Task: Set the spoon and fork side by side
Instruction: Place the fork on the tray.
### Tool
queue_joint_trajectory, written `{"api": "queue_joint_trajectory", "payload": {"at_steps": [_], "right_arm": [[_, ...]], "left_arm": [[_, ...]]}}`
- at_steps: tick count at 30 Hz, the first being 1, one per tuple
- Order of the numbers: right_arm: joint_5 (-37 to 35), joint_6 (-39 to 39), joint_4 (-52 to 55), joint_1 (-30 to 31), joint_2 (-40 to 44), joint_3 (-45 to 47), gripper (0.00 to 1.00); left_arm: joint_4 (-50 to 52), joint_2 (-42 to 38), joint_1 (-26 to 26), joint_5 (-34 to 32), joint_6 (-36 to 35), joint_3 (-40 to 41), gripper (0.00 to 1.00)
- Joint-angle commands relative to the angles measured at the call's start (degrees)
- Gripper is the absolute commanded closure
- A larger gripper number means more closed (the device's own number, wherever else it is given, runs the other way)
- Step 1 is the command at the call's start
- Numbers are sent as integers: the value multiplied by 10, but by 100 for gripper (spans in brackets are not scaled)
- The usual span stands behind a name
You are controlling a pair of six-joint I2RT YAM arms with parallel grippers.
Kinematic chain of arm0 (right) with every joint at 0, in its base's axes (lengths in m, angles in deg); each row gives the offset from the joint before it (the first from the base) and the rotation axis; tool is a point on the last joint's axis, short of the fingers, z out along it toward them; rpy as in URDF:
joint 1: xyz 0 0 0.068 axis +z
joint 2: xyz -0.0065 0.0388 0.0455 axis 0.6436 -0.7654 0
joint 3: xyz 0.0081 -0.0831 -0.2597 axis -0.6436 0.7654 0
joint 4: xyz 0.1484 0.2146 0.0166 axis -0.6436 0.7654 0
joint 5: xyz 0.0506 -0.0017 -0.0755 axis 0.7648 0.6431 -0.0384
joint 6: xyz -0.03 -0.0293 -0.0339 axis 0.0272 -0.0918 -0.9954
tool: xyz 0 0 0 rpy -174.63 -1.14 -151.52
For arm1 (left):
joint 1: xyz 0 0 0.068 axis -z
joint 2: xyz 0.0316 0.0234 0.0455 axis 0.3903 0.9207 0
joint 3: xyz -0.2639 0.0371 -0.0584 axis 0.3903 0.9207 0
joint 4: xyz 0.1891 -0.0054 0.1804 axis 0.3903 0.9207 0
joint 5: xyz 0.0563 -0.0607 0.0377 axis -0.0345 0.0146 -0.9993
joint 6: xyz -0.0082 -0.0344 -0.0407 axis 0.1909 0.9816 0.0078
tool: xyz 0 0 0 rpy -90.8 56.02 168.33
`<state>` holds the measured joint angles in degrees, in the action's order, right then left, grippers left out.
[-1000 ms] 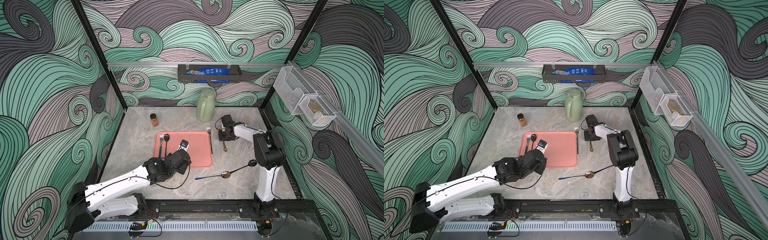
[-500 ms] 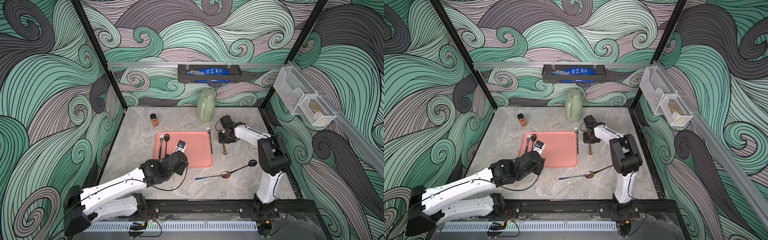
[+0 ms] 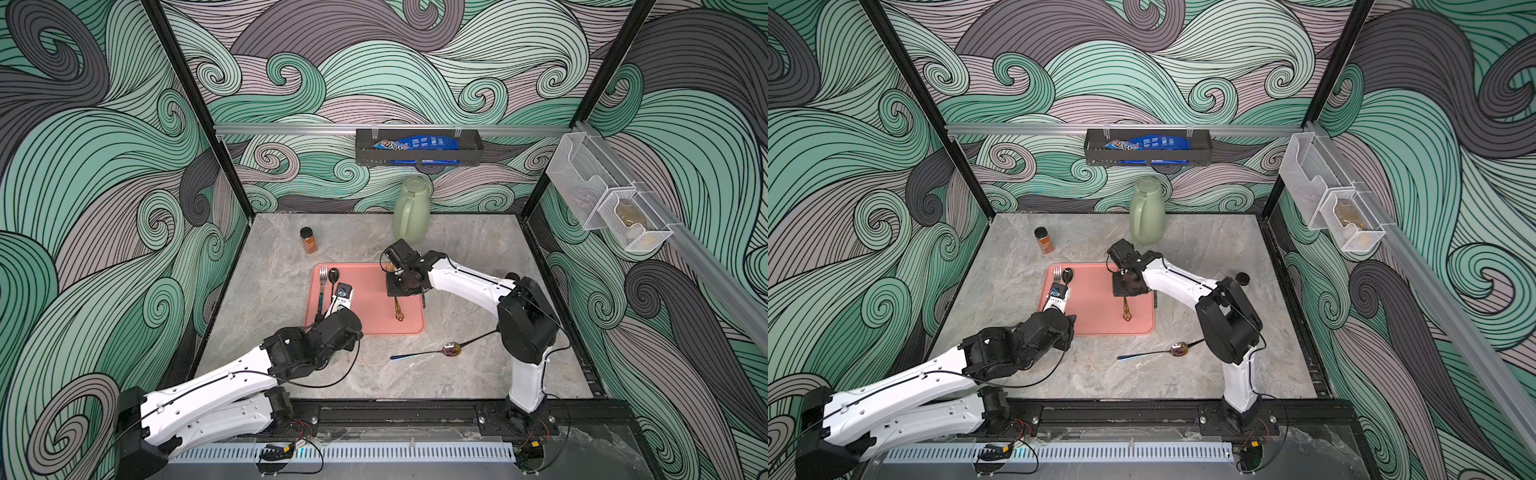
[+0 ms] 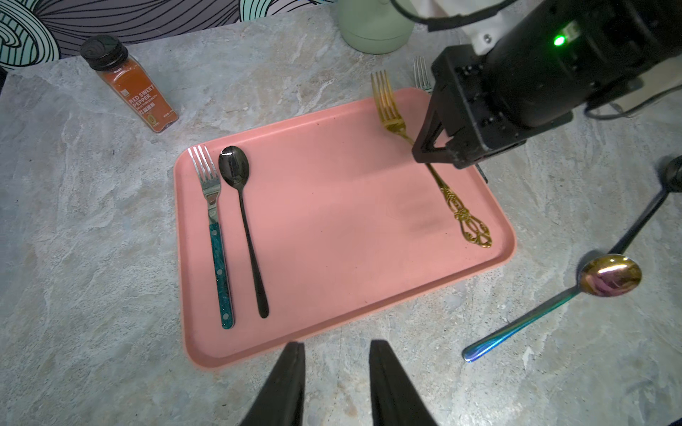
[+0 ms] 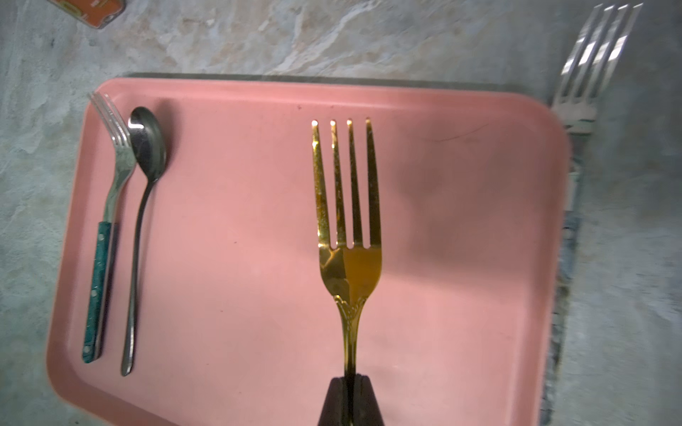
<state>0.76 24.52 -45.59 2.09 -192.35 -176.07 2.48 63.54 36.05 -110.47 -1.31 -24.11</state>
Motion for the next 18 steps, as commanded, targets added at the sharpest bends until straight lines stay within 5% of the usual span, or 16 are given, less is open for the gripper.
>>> {"api": "queue_joint_trajectory", "payload": {"at_steps": [1,8,18], "right_arm": [[11,40,4,18,-45,-25,100],[15,48,12,52,-118,-87,99],[40,32,-6,41,-78,-68,59]], "left_arm": [[20,-15,-1,-20,14,3,67],[23,-22,-1,-27,22,21,66],[-6,14,-19,-11,31,30,65]]}}
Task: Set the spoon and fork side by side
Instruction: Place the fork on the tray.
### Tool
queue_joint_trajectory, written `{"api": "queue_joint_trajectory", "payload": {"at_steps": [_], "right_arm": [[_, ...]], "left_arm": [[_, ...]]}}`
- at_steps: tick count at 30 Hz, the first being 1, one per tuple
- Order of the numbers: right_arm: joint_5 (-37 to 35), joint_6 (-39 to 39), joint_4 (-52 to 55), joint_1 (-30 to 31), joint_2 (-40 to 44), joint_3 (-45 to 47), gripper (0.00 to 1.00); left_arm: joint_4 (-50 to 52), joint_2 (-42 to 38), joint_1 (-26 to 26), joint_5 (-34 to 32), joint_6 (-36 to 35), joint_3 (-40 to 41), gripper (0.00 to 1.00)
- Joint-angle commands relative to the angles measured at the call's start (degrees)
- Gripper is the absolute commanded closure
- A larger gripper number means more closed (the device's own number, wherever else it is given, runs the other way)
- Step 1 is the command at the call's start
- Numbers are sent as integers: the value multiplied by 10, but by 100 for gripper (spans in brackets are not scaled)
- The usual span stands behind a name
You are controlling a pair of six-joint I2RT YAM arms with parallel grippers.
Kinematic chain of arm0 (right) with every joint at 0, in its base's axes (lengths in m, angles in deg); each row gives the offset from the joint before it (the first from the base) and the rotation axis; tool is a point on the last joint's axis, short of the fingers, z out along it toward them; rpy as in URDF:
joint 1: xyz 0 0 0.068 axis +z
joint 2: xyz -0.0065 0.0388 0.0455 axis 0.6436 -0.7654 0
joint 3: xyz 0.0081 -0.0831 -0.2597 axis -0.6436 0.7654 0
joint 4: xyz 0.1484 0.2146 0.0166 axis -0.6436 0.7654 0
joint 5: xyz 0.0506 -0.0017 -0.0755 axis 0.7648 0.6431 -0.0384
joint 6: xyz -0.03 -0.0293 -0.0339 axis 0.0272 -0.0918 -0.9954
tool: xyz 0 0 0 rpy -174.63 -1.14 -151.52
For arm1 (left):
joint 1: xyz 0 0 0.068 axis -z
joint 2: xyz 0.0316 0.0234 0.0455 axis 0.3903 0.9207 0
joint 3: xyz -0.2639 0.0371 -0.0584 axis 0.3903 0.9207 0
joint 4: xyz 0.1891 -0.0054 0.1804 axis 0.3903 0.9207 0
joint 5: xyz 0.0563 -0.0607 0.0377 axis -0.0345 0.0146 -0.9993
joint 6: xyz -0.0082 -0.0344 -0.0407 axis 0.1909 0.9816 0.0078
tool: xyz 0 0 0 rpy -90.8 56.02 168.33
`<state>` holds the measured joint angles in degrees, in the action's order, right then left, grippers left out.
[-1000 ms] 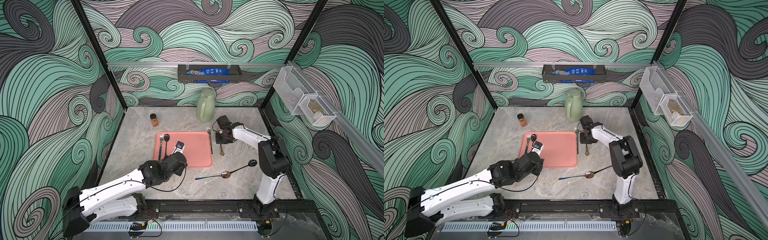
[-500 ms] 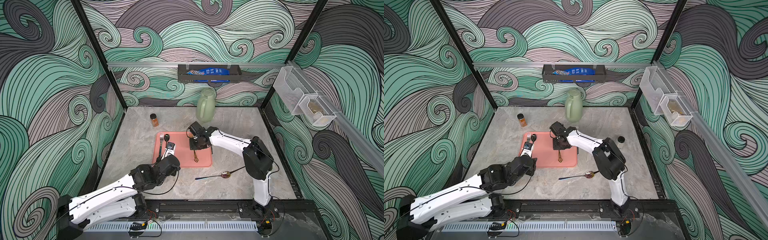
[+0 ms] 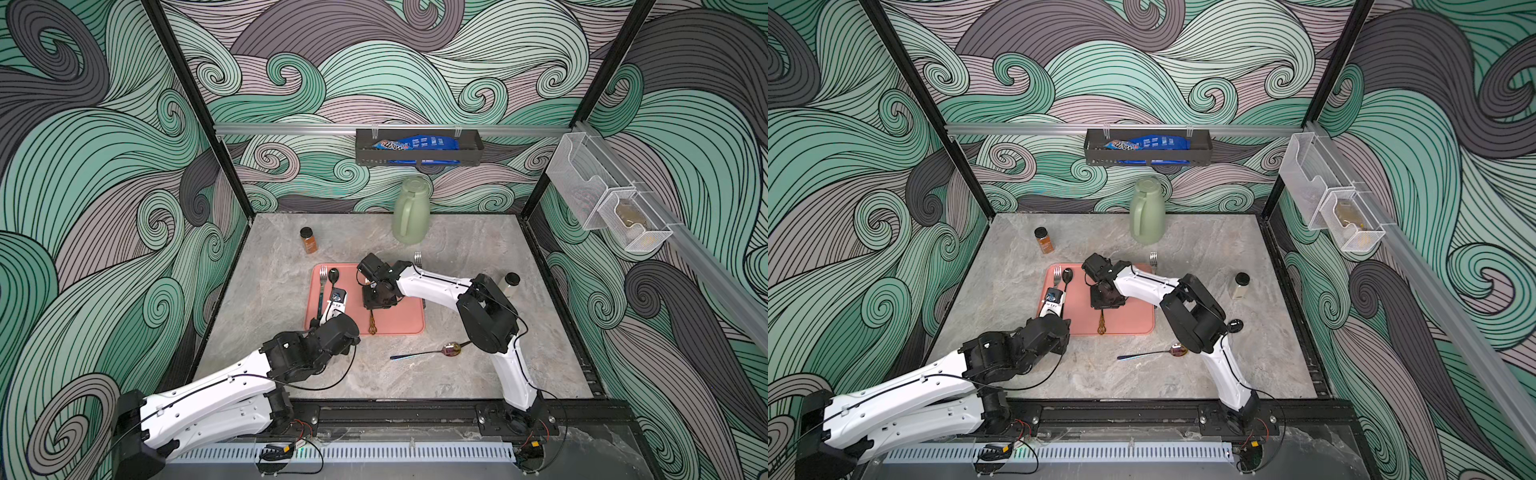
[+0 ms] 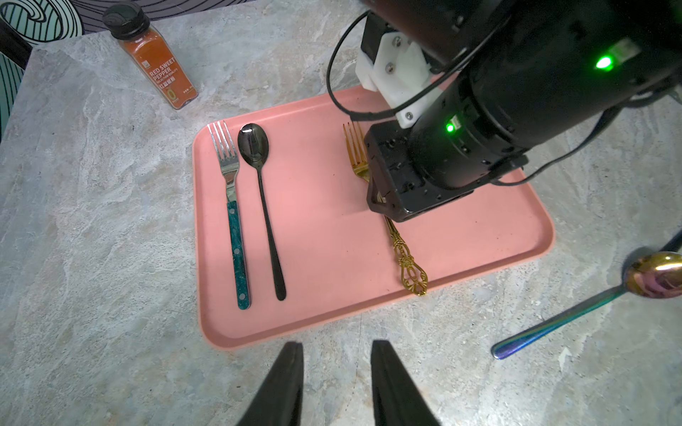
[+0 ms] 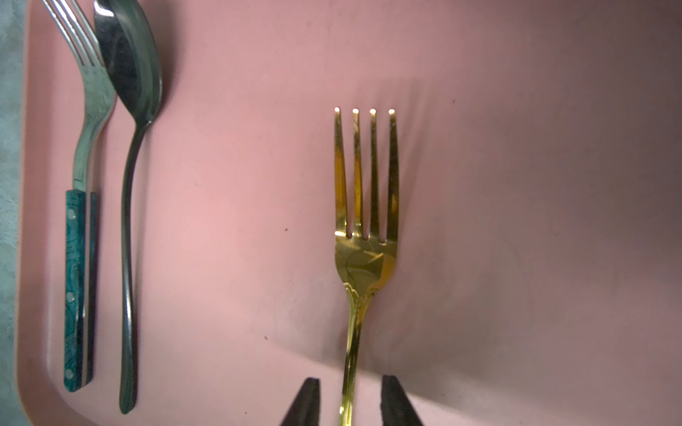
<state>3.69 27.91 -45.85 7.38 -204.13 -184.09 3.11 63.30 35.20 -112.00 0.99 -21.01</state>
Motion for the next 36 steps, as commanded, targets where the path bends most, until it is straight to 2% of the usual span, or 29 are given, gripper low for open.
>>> {"api": "queue_joint_trajectory", "payload": {"at_steps": [1,9,20,26,36], "right_arm": [[13,-4,-9,-18,65,25,57],[21,-28,-50,-78,218,149,56],[65,-81,-88,-192,349,310,60],[80,-106,-97,-235,383,356,61],[100,-130,-101,-268,411,383,61]], "left_arm": [[-17,28,-15,11,8,-4,65],[-81,158,-75,122,-11,-46,61],[-57,421,-128,221,10,-206,63],[-67,489,-142,222,14,-235,63],[-60,532,-152,216,16,-268,65]]}}
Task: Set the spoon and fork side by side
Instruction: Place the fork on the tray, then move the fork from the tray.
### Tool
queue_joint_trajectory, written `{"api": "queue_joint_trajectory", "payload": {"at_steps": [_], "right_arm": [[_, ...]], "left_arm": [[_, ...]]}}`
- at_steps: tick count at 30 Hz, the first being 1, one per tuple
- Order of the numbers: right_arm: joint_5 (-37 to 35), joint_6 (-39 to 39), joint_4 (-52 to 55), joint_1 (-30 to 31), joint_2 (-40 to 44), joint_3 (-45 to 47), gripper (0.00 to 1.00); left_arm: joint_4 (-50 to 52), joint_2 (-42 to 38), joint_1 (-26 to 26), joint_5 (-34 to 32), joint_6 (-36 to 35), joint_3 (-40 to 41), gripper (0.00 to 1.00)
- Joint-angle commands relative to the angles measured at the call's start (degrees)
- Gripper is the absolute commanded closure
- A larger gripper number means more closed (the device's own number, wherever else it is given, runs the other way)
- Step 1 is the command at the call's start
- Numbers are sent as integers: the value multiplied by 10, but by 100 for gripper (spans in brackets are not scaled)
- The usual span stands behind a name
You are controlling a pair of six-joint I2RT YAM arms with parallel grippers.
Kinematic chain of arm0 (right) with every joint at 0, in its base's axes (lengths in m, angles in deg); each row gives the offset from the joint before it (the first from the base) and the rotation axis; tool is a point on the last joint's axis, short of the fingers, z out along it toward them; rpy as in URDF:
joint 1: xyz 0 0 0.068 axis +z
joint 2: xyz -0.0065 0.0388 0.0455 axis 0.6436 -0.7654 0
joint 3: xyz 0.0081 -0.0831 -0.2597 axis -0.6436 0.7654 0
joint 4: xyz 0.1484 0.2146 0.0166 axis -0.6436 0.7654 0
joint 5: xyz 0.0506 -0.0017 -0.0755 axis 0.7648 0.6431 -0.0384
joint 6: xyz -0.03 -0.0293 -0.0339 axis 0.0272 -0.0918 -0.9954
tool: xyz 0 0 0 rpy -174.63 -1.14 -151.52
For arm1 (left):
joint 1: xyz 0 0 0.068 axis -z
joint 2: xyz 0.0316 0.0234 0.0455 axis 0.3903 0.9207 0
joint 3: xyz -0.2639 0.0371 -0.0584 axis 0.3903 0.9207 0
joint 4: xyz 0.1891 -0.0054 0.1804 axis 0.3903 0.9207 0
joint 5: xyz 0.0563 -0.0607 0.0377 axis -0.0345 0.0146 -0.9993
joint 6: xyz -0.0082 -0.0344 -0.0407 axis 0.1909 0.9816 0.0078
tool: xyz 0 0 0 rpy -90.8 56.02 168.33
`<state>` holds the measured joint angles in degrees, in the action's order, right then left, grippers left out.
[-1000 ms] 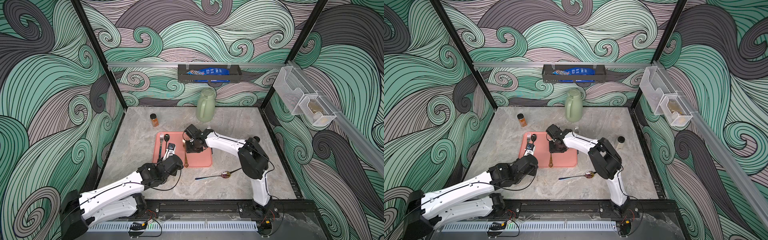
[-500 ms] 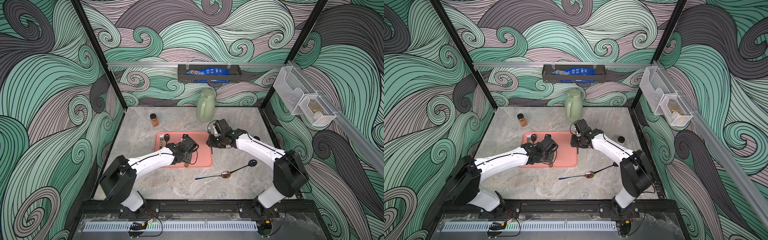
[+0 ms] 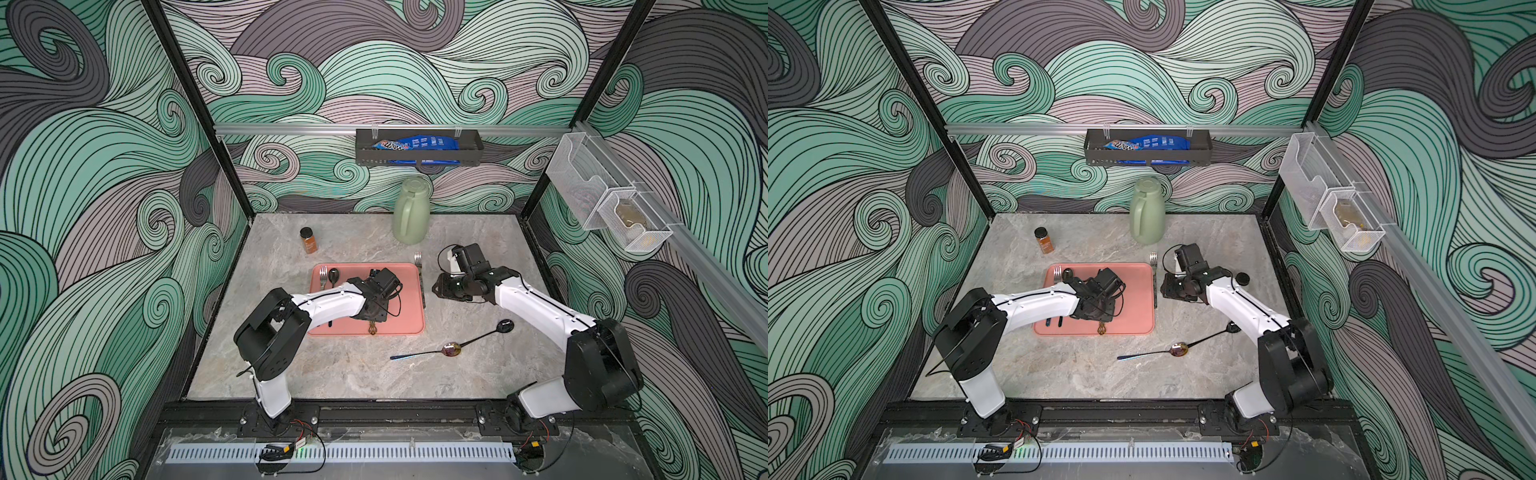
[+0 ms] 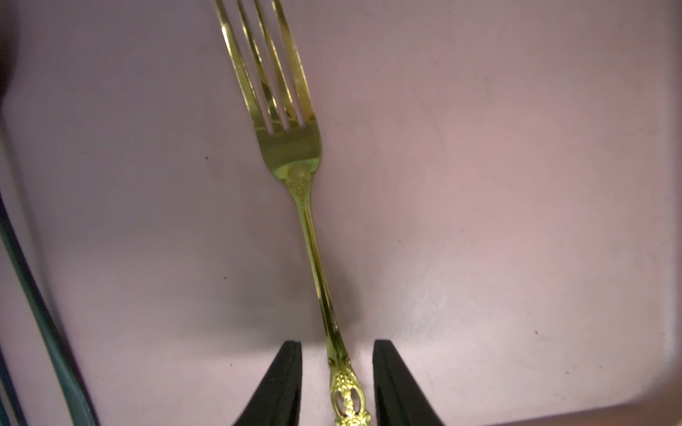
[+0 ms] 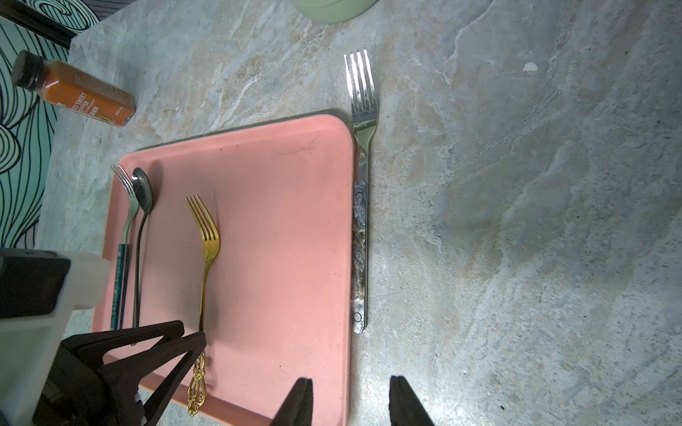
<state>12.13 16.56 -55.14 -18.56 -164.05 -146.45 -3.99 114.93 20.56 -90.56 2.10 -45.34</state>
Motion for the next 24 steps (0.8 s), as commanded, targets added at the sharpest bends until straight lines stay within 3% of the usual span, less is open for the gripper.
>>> {"api": "queue_joint_trajectory", "payload": {"at_steps": [1,7,17,24], "right_arm": [[16,-18,-8,-10,12,8,61],[22,-26,-10,-22,20,21,61],[27,-40,-9,-39,28,33,61],[31,-43,-11,-49,29,40,61]], "left_arm": [[11,21,-7,1,5,-28,66],[16,53,-13,-3,4,-43,72],[22,50,-41,-21,-21,-35,93],[22,35,-81,-25,-53,-19,94]]}}
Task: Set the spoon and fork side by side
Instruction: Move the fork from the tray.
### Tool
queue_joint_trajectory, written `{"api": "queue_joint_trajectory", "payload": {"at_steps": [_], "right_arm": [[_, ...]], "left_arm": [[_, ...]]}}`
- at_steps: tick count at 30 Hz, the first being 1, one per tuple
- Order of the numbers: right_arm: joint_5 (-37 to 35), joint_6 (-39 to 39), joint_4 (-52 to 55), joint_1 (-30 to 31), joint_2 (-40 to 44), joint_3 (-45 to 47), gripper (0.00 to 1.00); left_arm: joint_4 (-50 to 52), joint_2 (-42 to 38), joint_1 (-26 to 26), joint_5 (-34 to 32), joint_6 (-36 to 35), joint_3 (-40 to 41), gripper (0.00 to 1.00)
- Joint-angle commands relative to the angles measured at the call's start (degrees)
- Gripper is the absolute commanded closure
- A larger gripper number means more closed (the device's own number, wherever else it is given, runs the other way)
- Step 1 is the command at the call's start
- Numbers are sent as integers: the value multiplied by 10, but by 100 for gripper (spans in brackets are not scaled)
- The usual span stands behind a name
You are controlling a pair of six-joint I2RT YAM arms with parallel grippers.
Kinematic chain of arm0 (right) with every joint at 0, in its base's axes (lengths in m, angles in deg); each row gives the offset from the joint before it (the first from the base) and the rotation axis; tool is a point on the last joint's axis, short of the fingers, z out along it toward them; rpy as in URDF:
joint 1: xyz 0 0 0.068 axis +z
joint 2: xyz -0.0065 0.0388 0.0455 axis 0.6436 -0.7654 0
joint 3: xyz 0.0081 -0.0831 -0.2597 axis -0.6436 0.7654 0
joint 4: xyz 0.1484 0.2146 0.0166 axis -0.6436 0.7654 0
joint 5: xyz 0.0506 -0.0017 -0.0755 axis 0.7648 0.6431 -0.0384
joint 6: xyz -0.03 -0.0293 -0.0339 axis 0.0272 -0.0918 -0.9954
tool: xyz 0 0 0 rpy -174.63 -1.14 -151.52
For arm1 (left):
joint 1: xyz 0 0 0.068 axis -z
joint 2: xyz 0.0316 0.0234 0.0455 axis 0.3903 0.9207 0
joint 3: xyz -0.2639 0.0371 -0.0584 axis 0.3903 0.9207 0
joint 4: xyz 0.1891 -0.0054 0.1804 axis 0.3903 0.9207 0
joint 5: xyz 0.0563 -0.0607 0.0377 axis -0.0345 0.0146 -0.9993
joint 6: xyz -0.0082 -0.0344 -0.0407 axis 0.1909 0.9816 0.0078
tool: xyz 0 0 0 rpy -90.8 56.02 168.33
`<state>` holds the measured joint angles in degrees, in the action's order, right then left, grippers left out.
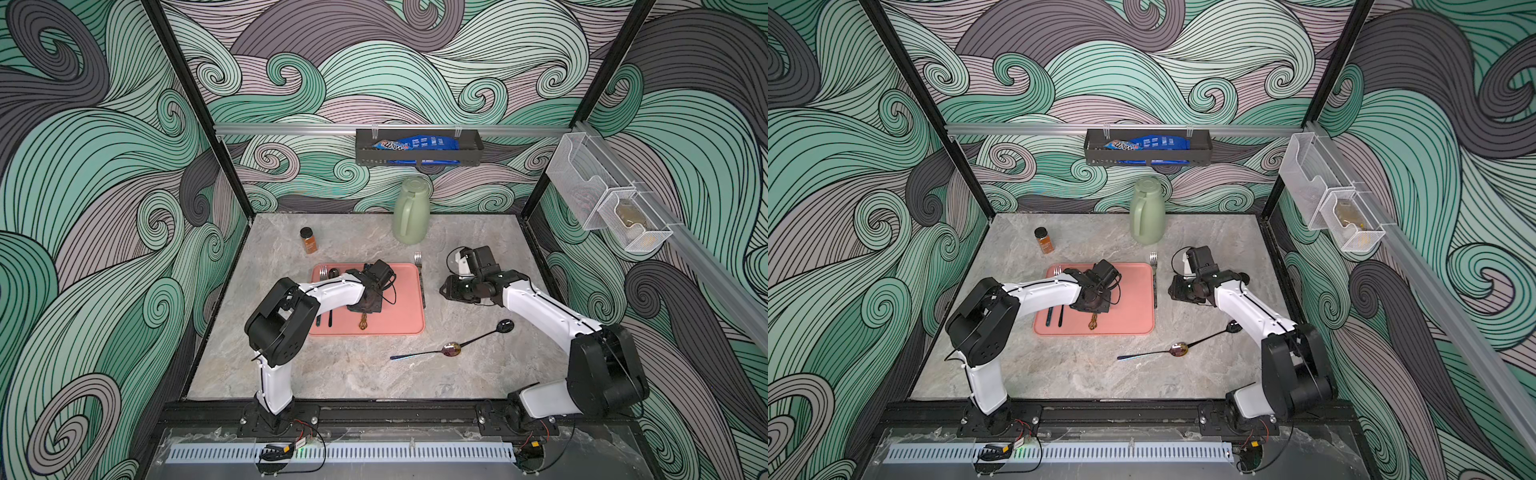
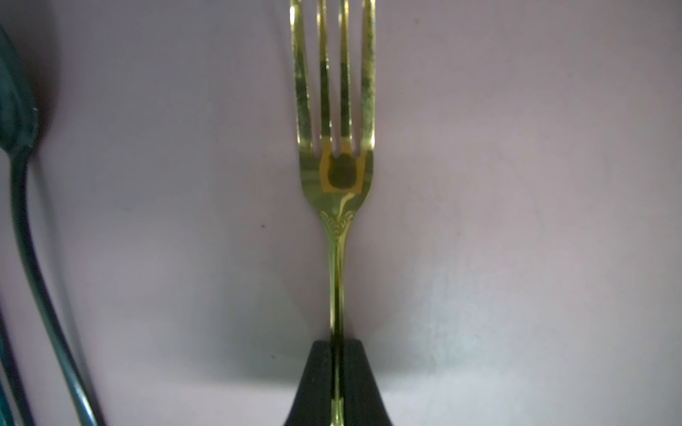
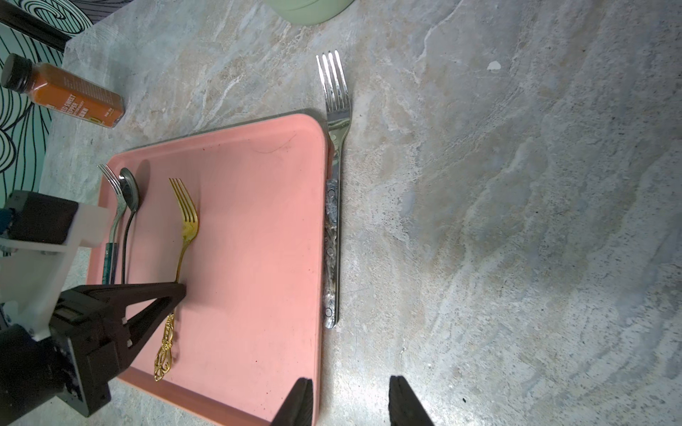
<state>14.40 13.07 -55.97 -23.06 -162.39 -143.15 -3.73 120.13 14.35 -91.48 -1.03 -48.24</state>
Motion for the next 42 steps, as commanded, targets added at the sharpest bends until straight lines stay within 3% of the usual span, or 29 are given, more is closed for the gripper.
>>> {"api": "queue_joint_trajectory", "payload": {"at_steps": [1,9,19,24,30,36,42], "right_arm": [[10,-8,-3,-5,13,8,61],[12,-9,-7,-5,11,11,61],[3,-3,14,-8,19,9,61],[-8,1,42,-11,48,17,57],[-7,-4,72,-28,87,26,54],[26,-14,77,-65,119,36,54],[46,-27,84,-100,132,40,54]], "left_arm": [[18,-18,-24,-16,-23,13,95],[0,-42,-61,19,-32,48,94],[-18,-60,-63,34,-28,77,93],[-3,-73,-63,26,-29,79,79],[25,-150,-57,31,-34,90,68],[15,-269,-7,82,-65,133,69],[-32,-323,133,110,-132,161,71]]}}
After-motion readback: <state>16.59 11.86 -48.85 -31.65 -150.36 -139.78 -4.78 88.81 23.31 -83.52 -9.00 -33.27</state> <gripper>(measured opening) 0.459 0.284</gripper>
